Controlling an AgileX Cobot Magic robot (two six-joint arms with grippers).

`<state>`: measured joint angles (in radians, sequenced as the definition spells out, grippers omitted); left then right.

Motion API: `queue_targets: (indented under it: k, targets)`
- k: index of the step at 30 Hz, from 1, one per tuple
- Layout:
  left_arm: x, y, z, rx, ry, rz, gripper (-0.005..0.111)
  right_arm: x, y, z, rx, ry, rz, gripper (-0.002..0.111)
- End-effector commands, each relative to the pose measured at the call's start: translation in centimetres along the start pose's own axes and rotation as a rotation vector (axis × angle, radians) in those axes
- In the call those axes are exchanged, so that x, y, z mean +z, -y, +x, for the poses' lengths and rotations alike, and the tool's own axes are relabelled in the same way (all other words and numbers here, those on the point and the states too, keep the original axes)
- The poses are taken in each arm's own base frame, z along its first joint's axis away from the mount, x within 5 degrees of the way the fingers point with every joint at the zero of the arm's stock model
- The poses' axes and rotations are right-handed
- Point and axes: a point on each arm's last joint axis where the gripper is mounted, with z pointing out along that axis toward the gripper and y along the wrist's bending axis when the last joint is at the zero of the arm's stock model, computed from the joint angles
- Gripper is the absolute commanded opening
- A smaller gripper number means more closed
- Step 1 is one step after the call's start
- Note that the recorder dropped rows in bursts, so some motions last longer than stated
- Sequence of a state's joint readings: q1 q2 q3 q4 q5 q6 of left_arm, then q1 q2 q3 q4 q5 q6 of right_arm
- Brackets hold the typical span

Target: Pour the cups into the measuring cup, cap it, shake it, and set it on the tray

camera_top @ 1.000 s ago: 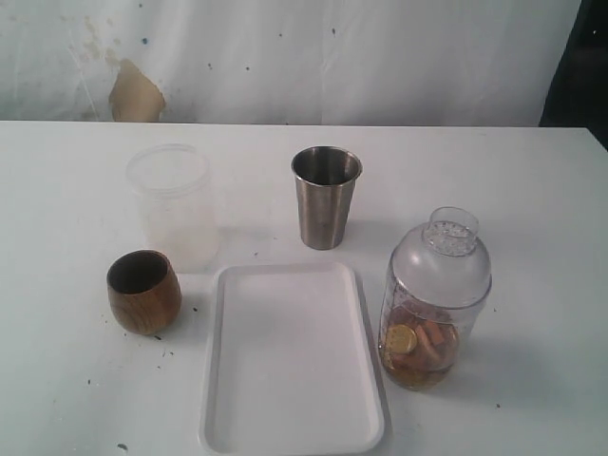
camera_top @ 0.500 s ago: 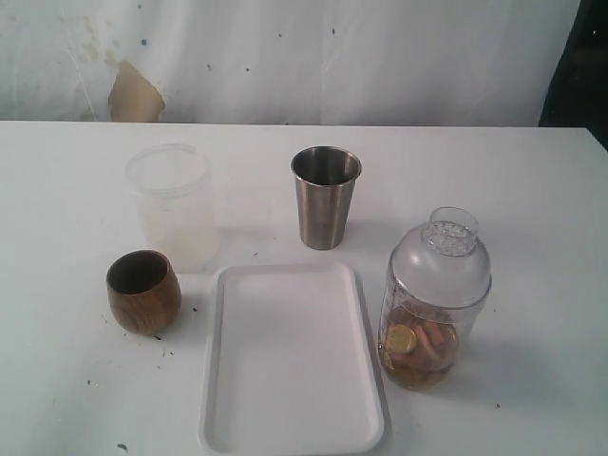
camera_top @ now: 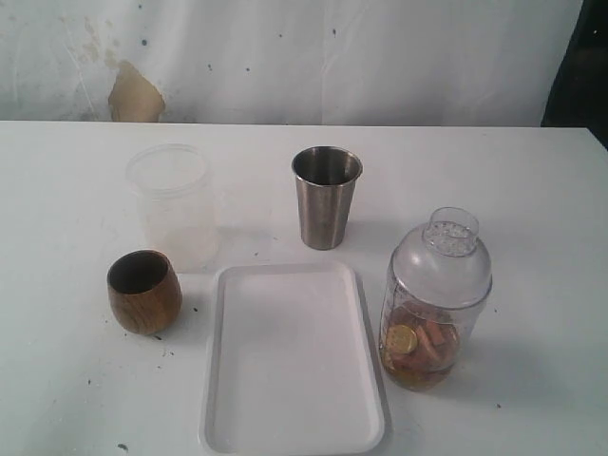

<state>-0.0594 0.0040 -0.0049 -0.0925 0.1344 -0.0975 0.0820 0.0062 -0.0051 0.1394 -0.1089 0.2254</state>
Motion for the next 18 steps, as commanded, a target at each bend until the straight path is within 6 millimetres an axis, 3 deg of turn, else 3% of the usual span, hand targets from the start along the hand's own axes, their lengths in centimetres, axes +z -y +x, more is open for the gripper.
queue_targets:
  k: [1, 8, 18]
  targets:
    - [-0.01, -0.01, 0.14, 0.063, -0.001, 0.003, 0.000, -0.06, 0.04, 0.27, 0.015, -0.016, -0.003, 0.000]
    - [-0.01, -0.04, 0.42, 0.111, -0.032, 0.001, 0.000, -0.08, 0.16, 0.79, 0.014, -0.073, 0.011, 0.006]
    - [-0.01, -0.05, 0.49, 0.111, -0.039, 0.001, 0.000, 0.76, 0.28, 1.11, -0.013, -0.123, 0.028, 0.049]
